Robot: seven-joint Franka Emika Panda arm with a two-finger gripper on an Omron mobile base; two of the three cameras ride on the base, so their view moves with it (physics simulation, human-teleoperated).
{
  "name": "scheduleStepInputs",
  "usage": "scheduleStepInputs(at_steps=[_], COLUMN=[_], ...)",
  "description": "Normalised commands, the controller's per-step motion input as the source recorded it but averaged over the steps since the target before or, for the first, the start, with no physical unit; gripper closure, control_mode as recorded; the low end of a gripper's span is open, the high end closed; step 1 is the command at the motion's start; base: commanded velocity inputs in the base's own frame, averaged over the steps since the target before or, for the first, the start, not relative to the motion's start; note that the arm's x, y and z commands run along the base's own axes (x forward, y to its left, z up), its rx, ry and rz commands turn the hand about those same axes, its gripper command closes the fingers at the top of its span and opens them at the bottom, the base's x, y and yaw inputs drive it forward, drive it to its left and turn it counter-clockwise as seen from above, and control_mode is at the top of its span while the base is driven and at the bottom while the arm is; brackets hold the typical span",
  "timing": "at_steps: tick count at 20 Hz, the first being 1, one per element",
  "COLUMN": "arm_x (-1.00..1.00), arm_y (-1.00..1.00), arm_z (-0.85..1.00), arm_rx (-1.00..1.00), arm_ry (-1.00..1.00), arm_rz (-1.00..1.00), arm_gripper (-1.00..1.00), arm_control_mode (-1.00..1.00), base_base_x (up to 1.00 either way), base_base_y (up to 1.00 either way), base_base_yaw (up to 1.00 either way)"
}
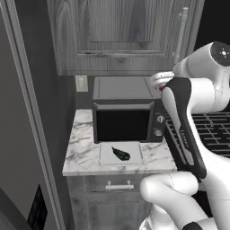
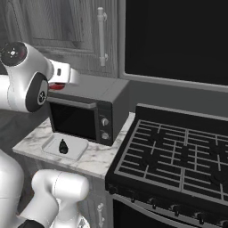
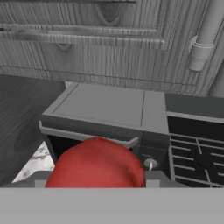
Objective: Take the eggplant and bell pepper out of the freezer and place them in the tupperware container on the counter. Then put the tupperware containing the vegetables back in the freezer.
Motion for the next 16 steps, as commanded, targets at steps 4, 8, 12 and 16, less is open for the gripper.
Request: scheduleStepInputs(at_steps=[4, 8, 12, 16], arm_x=[0.01, 0.00, 0.00, 0.09], arm_y=[0.18, 0.20, 0.28, 0.23], arm_z=[-0.37, -0.32, -0.36, -0.39], arm_rx=[-0.04, -0.05, -0.06, -0.02], arm_ry=[0.13, 0.17, 0.25, 0.30], arm_rz=[0.01, 0.03, 0.03, 0.01], arm_gripper=[1.00, 1.00, 1.00, 1.00], arm_control_mode=[-1.00, -1.00, -1.00, -1.00], base_base_x=[0.00, 0.00, 0.00, 0.00], base_base_y=[0.00, 0.00, 0.00, 0.00], base_base_yaw=[0.00, 0.00, 0.00, 0.00])
